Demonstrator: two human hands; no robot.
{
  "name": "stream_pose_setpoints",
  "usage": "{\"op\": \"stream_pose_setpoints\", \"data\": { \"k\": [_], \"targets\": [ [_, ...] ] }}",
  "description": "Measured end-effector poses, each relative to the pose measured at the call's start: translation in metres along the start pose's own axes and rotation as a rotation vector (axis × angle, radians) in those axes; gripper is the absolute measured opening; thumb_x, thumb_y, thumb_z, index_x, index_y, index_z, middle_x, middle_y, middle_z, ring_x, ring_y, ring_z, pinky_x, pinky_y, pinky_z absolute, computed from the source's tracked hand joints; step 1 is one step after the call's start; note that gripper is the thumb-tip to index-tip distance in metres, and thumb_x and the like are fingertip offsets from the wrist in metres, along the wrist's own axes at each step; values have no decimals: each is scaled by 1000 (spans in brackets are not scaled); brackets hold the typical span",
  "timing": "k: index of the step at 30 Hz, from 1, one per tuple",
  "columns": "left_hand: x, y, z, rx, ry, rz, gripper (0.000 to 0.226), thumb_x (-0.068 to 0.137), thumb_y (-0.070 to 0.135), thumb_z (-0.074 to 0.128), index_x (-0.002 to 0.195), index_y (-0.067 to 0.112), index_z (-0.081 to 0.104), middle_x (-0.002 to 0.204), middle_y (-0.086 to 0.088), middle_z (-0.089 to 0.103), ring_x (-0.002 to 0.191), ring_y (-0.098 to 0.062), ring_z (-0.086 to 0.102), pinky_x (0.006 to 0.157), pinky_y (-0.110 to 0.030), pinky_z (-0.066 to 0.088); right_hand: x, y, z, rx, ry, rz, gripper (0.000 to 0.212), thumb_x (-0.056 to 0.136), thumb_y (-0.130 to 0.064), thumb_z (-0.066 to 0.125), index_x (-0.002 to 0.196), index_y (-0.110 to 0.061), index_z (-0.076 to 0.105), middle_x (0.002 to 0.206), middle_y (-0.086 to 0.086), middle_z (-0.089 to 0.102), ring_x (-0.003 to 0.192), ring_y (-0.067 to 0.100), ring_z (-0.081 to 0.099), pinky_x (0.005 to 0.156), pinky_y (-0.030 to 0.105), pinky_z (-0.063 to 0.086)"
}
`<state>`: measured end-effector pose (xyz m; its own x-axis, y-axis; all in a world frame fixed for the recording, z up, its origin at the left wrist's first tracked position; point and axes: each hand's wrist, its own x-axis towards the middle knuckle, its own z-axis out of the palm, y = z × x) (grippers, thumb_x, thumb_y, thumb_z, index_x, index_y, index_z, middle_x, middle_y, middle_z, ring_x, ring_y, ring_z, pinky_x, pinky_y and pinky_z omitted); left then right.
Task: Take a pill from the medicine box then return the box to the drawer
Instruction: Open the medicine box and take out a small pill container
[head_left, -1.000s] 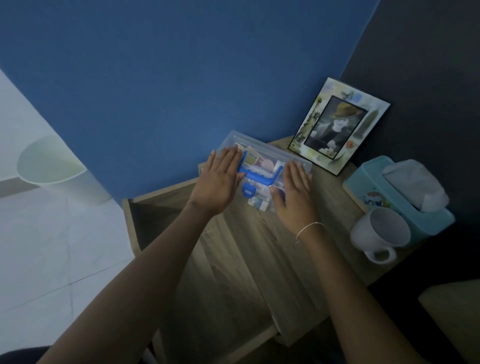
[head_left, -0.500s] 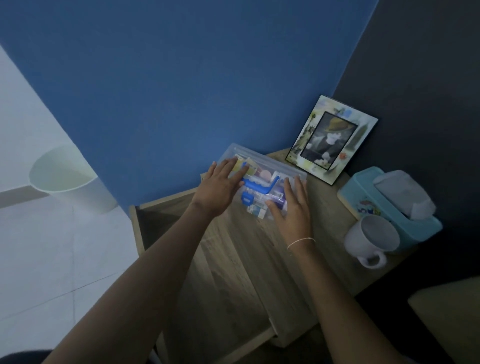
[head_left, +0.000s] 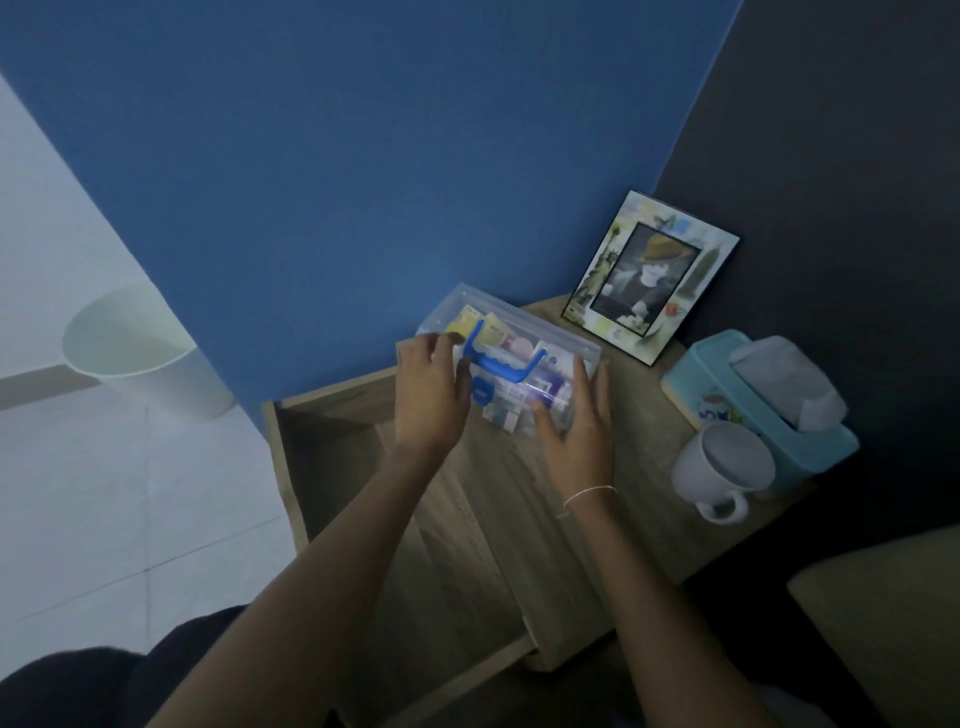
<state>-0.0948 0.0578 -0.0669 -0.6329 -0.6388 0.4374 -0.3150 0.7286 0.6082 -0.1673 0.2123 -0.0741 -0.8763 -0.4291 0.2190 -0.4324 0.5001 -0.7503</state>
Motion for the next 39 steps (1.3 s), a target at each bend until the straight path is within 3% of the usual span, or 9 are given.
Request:
{"op": "stream_pose_setpoints", "data": {
  "k": [4,9,16,23,26,30,33,36,39],
  "targets": [
    [-17,12,14,-403,-55,-554,29,96,33,49,112,9,53,115,-11,60,100,-22,58,79,-30,42,-2,6,-7,81,-15,41,61,94,-38,54,148,-25,27,161,3,19,146,20,20,113,39,33],
    [-11,11,22,-844,-272,-997,47,98,42,38,131,8,41,129,-15,54,116,-30,54,102,-47,44,1,12,-12,80,-35,35,47,97,-30,50,142,-26,39,155,3,32,136,12,33,89,13,37],
    [-7,7,27,-914,-334,-984,28,97,34,45,117,14,45,112,-9,59,96,-21,59,83,-35,47,-1,13,-10,136,-29,54,46,96,-26,52,141,-24,41,150,2,40,120,-1,34,70,0,35],
    [-3,2,28,-966,-340,-1023,40,94,30,48,127,8,45,119,-15,60,98,-23,63,67,-27,50,-4,9,-12,209,-46,76,48,96,-27,51,143,-25,38,152,5,39,134,20,44,97,38,51],
    [0,1,28,-958,-337,-1019,28,93,29,50,113,10,52,108,-11,61,92,-21,64,62,-26,53,-4,9,-12,196,-53,81,49,96,-28,50,143,-26,37,152,5,39,133,22,45,97,42,52],
    [6,0,24,-898,-369,-981,13,94,29,50,88,19,54,97,-4,60,90,-19,63,64,-27,55,-4,9,-11,197,-45,80,48,97,-29,49,143,-27,37,152,5,38,133,21,46,95,37,52],
    [7,-2,19,-878,-408,-952,13,94,24,50,90,14,57,100,-9,63,97,-25,65,72,-31,56,-4,10,-10,204,-42,72,48,97,-29,49,143,-26,36,152,4,38,133,19,44,93,30,51],
    [2,-8,16,-843,-335,-920,2,90,13,56,90,12,57,99,-11,63,90,-23,66,61,-26,56,-4,12,-10,210,-43,74,48,96,-29,50,143,-27,37,152,2,38,129,9,41,82,12,43],
    [-5,-13,17,-819,-320,-894,22,89,11,60,109,6,54,111,-14,61,97,-23,65,58,-22,56,-4,14,-10,198,-35,78,49,95,-30,53,142,-29,38,150,-1,41,123,4,39,79,9,40]
  ]
}}
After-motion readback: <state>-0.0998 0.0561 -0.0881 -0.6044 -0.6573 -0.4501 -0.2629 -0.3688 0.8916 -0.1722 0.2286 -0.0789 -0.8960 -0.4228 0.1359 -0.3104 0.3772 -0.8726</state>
